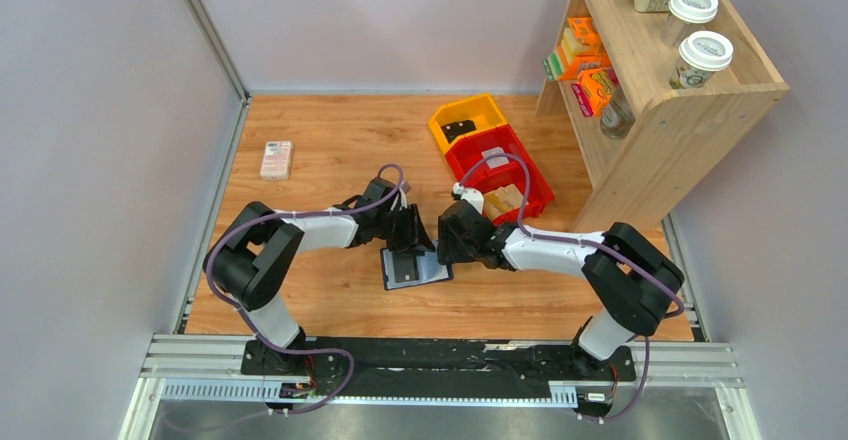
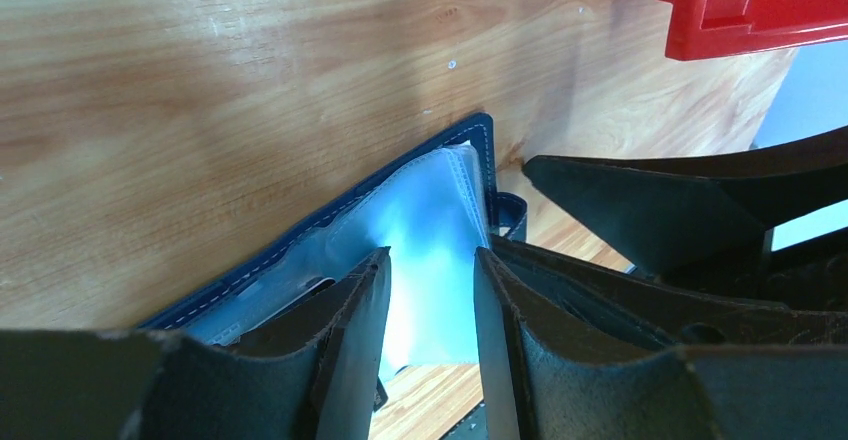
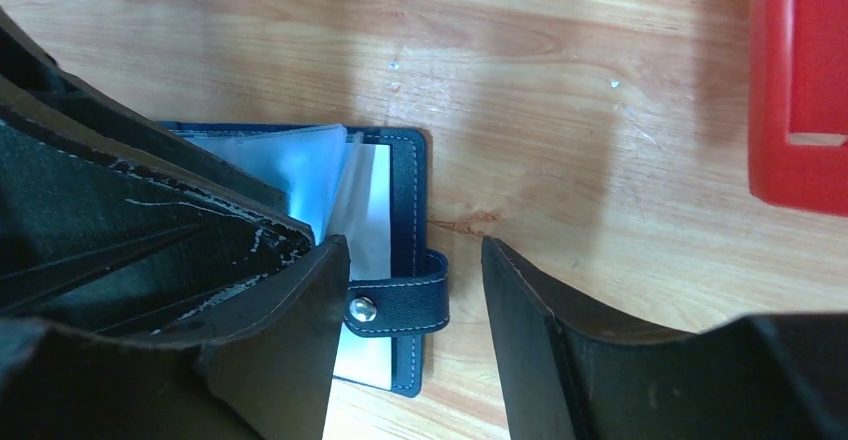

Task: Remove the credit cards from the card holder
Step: Remove the credit card from the card holder.

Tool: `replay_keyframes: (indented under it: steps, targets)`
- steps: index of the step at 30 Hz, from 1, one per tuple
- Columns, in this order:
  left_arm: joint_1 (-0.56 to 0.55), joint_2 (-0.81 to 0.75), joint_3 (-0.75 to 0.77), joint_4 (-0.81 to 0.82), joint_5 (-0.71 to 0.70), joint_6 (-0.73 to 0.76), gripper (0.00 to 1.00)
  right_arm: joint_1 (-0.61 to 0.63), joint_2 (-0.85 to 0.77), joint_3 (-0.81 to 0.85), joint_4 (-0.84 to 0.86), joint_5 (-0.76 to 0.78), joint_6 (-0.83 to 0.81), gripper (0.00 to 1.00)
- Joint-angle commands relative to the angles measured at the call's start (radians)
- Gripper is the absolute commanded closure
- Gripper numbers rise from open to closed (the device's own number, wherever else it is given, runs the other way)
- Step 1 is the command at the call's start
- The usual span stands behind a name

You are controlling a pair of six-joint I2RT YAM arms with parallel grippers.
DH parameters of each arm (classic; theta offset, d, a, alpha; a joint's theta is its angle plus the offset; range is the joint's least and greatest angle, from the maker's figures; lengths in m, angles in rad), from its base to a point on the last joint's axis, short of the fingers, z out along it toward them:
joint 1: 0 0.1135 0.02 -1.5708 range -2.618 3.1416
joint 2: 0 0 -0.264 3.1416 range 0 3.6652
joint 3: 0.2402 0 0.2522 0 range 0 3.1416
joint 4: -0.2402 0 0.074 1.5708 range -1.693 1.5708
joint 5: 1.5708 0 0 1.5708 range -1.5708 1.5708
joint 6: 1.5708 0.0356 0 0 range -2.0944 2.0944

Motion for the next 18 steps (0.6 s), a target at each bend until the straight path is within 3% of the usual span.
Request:
replay_keyframes:
  steps: [1,10,13,18]
  targets:
    - [0.004,0.021,-0.019,-0.135,-0.166,0.101,0.53,0.017,0.01,0.041,-0.146,0.144,-0.001,0.41]
    - [0.002,0.032,0.003,-0.163,-0.187,0.134,0.54,0.006,-0.114,0.024,-0.358,0.365,-0.009,0.38]
    - [-0.003,0.03,0.015,-0.183,-0.204,0.149,0.54,0.006,-0.208,0.037,-0.378,0.361,-0.013,0.37]
    - [-0.05,0.035,0.084,-0.258,-0.274,0.192,0.54,0.007,-0.324,0.042,-0.254,0.218,-0.085,0.36]
